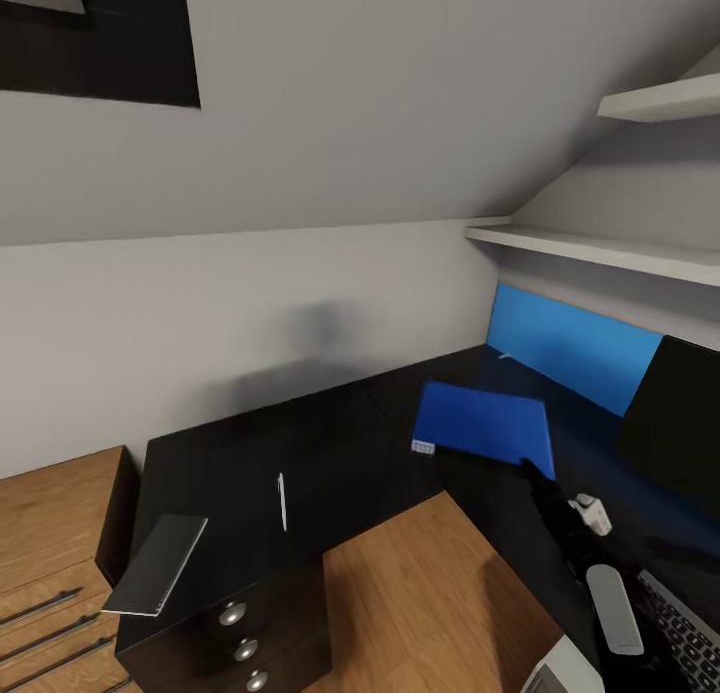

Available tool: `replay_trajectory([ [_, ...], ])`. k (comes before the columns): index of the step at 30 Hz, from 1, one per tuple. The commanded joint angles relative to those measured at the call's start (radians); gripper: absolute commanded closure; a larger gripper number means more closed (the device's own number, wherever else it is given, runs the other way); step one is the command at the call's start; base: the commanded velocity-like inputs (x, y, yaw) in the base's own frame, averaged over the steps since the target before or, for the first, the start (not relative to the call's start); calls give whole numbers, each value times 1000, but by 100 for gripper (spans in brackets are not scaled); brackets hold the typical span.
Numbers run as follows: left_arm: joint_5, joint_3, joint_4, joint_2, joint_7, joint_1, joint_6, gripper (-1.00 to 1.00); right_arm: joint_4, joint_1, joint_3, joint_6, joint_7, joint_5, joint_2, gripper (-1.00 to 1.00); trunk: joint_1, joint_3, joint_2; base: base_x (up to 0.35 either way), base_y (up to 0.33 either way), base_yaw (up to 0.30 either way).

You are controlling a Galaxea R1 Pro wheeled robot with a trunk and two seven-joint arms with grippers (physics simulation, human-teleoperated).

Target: In the bedroom, organize the workspace by keeping the computer under the desk, ensuring the monitor is on the desk, placing the keyboard on the desk next to the monitor, placing the mouse on the desk next to the keyboard, moving the folder from the swivel chair onto the desk next to the mouse, stacking the notebook on top of the folder with the pen on top of the notebook, and positioning the swivel chair next to the desk.

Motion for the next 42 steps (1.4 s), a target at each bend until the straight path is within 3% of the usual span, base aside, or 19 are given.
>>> replay_trajectory([
  [1, -11, 2, 0, 0, 9, -1, -2, -100, 2, -1, -4, -18, 0, -10, 7, 100, 0, -1, -1, 0, 0, 0],
  [5, -11, 2, 0, 0, 9, -1, -2, -100, 18, -1, -4, -114, -4, -11, 25, 100, 0, -1, -1, 0, 0, 0],
  [13, -11, 2, 0, 0, 9, -1, -3, -100, 32, -1, -1, -171, -90, -11, 51, 100, 0, -1, -1, 0, 0, 0],
  [23, -11, 2, 0, 0, 9, -1, -3, -100, 73, -1, 1, -407, -160, -9, 110, 100, 0, -1, -1, 0, 0, 0],
  [30, -10, 2, 0, 0, 9, -1, -5, -100, 129, -1, 5, -483, -193, -10, 119, 100, 0, -1, -1, 0, 0, 0],
  [42, -10, 2, 0, 0, 9, -1, -5, -100, 192, -1, 5, -500, -201, -14, 120, 100, 0, -1, -1, 0, 0, 0],
])
